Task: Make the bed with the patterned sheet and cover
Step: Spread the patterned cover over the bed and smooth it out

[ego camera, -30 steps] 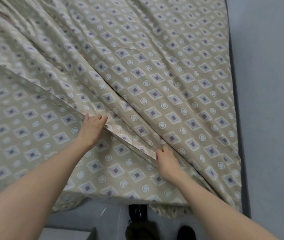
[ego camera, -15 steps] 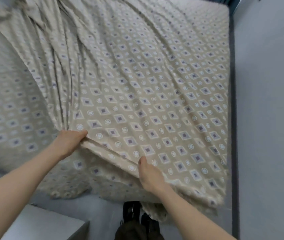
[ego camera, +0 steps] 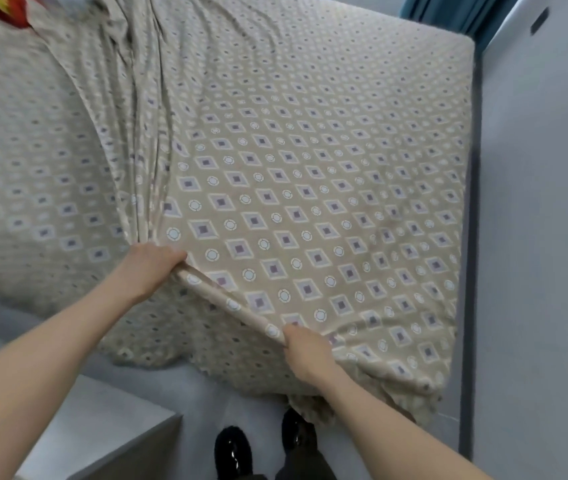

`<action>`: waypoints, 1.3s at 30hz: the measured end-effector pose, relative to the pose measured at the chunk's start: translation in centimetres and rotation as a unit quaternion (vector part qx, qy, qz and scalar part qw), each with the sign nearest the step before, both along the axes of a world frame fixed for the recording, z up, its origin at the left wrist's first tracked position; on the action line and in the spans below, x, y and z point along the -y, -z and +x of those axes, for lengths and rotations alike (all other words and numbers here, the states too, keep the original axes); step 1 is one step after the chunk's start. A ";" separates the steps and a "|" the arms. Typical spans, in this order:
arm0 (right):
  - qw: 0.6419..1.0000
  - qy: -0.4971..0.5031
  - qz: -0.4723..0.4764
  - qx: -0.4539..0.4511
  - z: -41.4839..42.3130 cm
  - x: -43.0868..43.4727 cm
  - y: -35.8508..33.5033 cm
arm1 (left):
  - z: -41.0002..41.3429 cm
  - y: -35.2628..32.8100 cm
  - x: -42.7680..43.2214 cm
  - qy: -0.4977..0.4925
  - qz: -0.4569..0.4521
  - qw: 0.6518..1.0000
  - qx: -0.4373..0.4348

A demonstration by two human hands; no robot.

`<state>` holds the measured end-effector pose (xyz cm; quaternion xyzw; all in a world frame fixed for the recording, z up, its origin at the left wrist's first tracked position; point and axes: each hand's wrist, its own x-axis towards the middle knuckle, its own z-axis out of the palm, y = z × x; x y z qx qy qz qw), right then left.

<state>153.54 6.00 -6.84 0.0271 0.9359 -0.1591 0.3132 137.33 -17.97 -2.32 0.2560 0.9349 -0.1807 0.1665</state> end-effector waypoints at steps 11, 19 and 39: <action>0.997 -0.028 0.065 0.028 1.8 2.9 6.4 | 2.8 8.8 5.4 0.027 -0.011 0.999 0.044; 0.984 -0.120 0.124 0.045 0.9 3.8 13.5 | 2.5 16.5 6.5 0.035 -0.019 0.995 0.096; 0.974 0.198 0.008 0.108 5.8 0.6 18.1 | 6.7 20.0 -0.9 -0.166 0.073 0.967 0.181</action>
